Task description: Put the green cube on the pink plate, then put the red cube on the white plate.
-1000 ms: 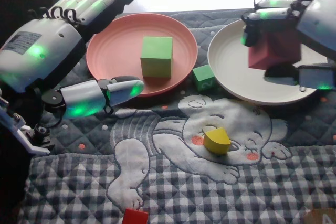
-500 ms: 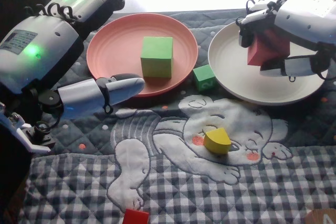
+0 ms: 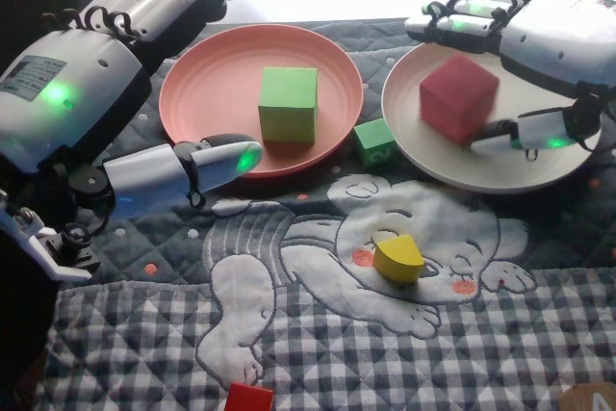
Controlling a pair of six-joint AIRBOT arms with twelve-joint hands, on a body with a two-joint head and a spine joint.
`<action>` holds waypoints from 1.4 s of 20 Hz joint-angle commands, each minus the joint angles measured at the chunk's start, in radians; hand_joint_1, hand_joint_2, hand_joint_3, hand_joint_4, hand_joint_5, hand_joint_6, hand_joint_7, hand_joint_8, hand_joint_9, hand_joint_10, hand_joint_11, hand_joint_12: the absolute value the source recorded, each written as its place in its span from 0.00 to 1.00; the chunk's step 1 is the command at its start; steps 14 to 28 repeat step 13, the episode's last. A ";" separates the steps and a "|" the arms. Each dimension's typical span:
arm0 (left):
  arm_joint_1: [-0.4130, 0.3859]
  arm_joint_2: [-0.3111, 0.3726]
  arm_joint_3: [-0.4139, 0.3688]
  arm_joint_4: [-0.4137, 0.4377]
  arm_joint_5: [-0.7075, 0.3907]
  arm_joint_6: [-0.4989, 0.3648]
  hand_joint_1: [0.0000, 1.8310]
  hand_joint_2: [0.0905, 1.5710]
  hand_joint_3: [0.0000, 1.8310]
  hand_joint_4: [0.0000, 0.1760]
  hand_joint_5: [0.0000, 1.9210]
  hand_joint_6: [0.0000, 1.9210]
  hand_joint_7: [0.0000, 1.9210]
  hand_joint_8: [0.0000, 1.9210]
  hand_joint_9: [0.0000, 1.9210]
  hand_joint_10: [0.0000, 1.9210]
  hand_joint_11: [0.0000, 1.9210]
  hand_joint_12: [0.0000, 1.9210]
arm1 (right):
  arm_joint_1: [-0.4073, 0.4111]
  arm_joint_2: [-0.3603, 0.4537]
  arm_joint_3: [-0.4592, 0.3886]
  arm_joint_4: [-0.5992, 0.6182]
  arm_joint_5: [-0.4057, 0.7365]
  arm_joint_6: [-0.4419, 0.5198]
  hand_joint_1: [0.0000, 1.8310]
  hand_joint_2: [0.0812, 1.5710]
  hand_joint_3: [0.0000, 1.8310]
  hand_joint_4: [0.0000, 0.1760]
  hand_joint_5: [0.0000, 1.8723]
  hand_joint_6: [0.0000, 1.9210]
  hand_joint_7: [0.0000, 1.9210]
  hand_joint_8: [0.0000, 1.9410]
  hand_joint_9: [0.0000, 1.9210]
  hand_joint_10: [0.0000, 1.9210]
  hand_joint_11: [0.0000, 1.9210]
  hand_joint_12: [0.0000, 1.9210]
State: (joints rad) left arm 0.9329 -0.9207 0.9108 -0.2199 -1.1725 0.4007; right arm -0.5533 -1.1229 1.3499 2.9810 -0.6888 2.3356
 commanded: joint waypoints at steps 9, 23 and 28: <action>0.011 0.036 -0.008 -0.014 -0.255 -0.003 0.35 0.70 0.00 0.00 0.13 0.01 0.20 0.39 0.13 0.68 0.08 0.94 | -0.055 0.159 -0.181 0.027 -0.469 -0.007 0.40 0.68 0.01 0.00 0.11 0.02 0.08 0.01 0.05 0.02 0.00 0.32; -0.030 0.050 0.001 -0.009 -0.389 -0.003 0.26 0.79 0.00 0.00 0.03 0.00 0.20 0.03 0.29 0.09 0.20 0.59 | -0.104 0.245 -0.323 0.027 -0.734 -0.171 0.31 0.85 0.01 0.00 0.01 0.00 0.08 0.00 0.09 0.01 0.00 0.24; -0.030 0.050 0.001 -0.009 -0.389 -0.003 0.26 0.79 0.00 0.00 0.03 0.00 0.20 0.03 0.29 0.09 0.20 0.59 | -0.104 0.245 -0.323 0.027 -0.734 -0.171 0.31 0.85 0.01 0.00 0.01 0.00 0.08 0.00 0.09 0.01 0.00 0.24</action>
